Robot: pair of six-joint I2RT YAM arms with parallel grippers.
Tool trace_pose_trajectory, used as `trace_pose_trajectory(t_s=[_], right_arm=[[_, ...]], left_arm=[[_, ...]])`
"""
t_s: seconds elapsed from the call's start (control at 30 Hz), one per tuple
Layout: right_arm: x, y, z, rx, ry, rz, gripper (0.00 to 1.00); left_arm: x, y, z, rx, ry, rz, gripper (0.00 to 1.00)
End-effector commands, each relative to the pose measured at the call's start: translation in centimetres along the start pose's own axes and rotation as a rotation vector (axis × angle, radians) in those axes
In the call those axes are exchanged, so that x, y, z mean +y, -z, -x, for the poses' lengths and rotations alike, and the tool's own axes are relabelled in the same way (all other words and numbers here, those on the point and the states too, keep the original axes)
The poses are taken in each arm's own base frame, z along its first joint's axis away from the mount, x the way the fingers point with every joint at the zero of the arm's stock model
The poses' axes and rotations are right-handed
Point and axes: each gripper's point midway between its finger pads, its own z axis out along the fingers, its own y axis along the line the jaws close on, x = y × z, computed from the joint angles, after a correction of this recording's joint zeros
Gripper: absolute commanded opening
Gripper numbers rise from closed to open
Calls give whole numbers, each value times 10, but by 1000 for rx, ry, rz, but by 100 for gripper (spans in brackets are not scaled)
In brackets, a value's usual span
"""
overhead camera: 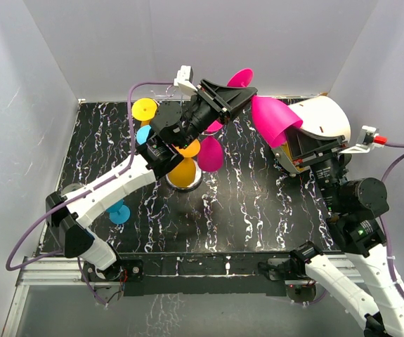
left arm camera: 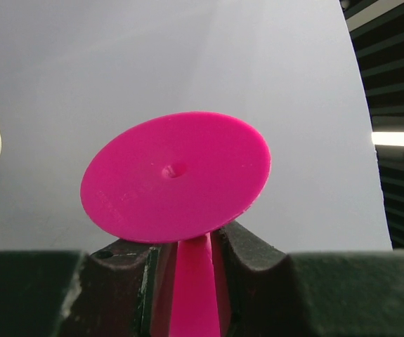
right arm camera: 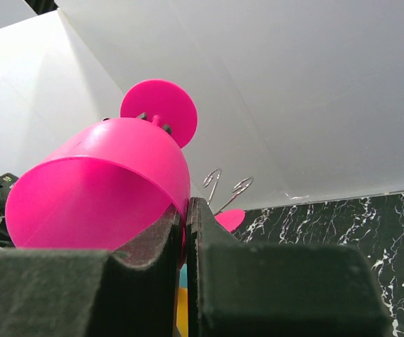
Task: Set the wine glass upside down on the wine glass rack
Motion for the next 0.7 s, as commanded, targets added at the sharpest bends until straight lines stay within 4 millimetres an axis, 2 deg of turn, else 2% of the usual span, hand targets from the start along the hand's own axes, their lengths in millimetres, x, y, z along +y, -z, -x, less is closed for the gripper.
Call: trace_pose_trajectory(t_s=[0.0, 0.07, 0.17, 0.23, 0.43, 0.57, 0.67], right_arm=[[21, 0, -3, 38, 15, 109, 0], [21, 1, -5, 44, 17, 108, 0], [20, 3, -6, 51, 17, 103, 0], [17, 5, -5, 59, 15, 80, 2], [-14, 11, -8, 121, 22, -129, 26], [-15, 23, -13, 174, 57, -128, 44], [-13, 37, -11, 175, 92, -104, 52]], left_arm=[[-37, -2, 8, -18, 6, -123, 21], [-36, -2, 9, -21, 0, -121, 16], [-33, -2, 8, -19, -6, -118, 3], [-35, -1, 8, -18, -17, -134, 0], [-40, 5, 10, -32, -81, -155, 0], [-44, 14, 19, -75, -146, -155, 0], [-45, 22, 27, -117, -218, -146, 0]])
